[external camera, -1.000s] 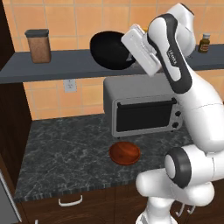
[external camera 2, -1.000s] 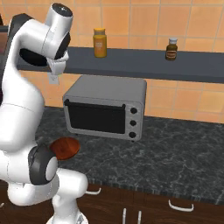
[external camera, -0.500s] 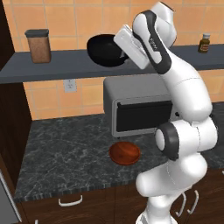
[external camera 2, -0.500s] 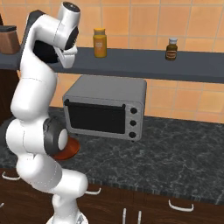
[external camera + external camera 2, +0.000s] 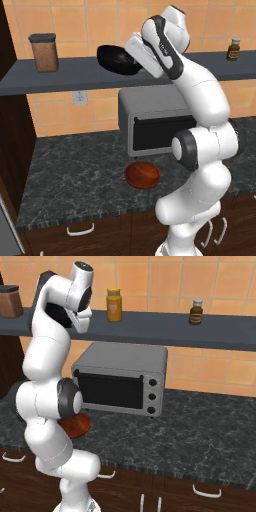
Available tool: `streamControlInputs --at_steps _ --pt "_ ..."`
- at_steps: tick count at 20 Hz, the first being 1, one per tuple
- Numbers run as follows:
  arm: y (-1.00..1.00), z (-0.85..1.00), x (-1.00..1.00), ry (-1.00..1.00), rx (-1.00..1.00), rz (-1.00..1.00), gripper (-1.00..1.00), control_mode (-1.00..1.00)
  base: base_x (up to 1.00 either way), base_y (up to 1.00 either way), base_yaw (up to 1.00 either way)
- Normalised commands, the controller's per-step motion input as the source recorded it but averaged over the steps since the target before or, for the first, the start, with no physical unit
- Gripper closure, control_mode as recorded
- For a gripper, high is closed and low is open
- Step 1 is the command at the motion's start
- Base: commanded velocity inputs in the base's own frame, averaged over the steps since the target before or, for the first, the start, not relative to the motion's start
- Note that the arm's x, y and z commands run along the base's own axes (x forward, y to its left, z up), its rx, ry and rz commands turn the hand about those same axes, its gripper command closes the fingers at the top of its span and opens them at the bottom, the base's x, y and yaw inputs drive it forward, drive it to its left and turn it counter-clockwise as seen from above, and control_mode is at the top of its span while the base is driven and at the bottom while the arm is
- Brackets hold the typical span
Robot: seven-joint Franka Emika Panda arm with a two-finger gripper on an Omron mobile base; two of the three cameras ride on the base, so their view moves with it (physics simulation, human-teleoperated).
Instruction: Pick up the bowls on the counter and stack them on top of one another in the open cabinet. Place the smaller bowl on top of the larger bowl.
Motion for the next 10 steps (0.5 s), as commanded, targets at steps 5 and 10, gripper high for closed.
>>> streamControlInputs --at_steps 5,10 --pt "0.0 0.02 -0.01 -0.1 0.0 0.0 -1.0 -1.0 0.0 0.0 0.0" --pt "0.0 -0.06 -0.51 -0.21 0.11 0.0 -1.0 -1.0 0.0 0.0 0.0"
